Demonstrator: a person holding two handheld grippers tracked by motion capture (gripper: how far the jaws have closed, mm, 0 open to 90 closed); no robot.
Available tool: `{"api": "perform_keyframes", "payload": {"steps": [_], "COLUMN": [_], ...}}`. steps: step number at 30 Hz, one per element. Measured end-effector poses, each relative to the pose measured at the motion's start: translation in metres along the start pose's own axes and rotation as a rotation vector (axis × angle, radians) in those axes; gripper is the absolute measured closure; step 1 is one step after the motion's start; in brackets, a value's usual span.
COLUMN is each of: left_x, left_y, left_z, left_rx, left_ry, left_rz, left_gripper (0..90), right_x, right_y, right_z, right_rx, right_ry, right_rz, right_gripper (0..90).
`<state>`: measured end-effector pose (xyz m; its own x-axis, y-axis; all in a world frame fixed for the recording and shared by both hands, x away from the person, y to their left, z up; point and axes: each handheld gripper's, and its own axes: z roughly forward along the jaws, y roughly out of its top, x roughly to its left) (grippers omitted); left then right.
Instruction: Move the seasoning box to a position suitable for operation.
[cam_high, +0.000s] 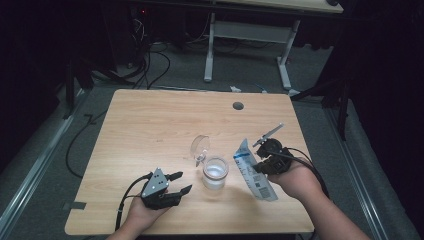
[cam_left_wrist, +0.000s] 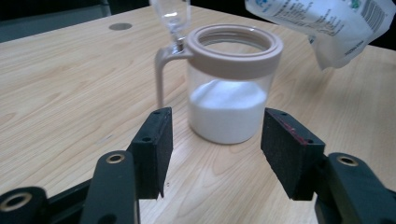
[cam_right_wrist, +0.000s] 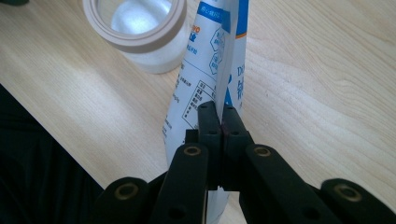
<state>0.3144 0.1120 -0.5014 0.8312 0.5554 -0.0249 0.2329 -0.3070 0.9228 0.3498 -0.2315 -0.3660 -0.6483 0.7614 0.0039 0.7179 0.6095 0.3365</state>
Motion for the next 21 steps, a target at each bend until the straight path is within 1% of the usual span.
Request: {"api": "perform_keyframes", "payload": {"steps": [1,3,4,6,7,8,9,11,12,13,15,17,18,19,20,21], "left_x": [0.0,0.004,0.005,0.007,0.011,0.011,0.016,0.018,0.02,0.023,0.024,0.025,0.025,0.025,0.026,0.027], "left_y": [0.0,-0.005,-0.007,-0.008,-0.012,-0.012,-0.014,-0.015,-0.016,-0.018,-0.019,-0.021,-0.022,-0.023,-0.024,-0.026], "left_z": [0.0,-0.003,-0.005,-0.007,-0.01,-0.01,-0.014,-0.016,-0.018,-0.02,-0.02,-0.02,-0.019,-0.019,-0.018,-0.018], "left_rx": [0.0,0.005,0.004,0.009,0.011,0.011,0.014,0.013,0.014,0.009,0.012,0.014,0.022,0.027,0.03,0.035], "left_ry": [0.0,0.024,0.029,0.032,0.048,0.048,0.063,0.066,0.073,0.082,0.082,0.092,0.094,0.096,0.098,0.096], "left_rz": [0.0,0.009,0.006,0.008,0.007,0.007,0.0,-0.006,-0.007,-0.014,-0.017,-0.014,-0.007,-0.003,0.0,-0.011], "left_gripper": [44.6,44.8,44.8,44.8,44.8,44.8,44.8,44.8,44.8,44.8,44.8,44.8,44.8,44.8,44.8,44.8], "right_x": [0.0,-0.003,-0.004,-0.005,-0.008,-0.008,-0.01,-0.012,-0.012,-0.016,-0.019,-0.021,-0.023,-0.026,-0.026,-0.03], "right_y": [0.0,-0.003,-0.004,-0.005,-0.007,-0.007,-0.009,-0.011,-0.011,-0.012,-0.013,-0.013,-0.014,-0.015,-0.015,-0.015], "right_z": [0.0,0.002,0.003,0.004,0.005,0.005,0.007,0.009,0.009,0.011,0.012,0.013,0.014,0.015,0.015,0.015], "right_rx": [0.0,0.007,0.008,0.012,0.014,0.014,0.016,0.02,0.02,0.021,0.027,0.025,0.03,0.034,0.034,0.036], "right_ry": [0.0,-0.012,-0.012,-0.017,-0.017,-0.017,-0.017,-0.021,-0.021,-0.026,-0.035,-0.035,-0.042,-0.047,-0.047,-0.056], "right_rz": [0.0,-0.006,0.003,0.002,0.01,0.01,0.014,0.016,0.016,0.018,0.027,0.028,0.036,0.064,0.064,0.05], "right_gripper": [89.8,89.8,89.8,89.8,89.8,89.8,89.8,89.8,89.8,89.7,89.7,89.7,89.7,89.8,89.8,89.7]}}
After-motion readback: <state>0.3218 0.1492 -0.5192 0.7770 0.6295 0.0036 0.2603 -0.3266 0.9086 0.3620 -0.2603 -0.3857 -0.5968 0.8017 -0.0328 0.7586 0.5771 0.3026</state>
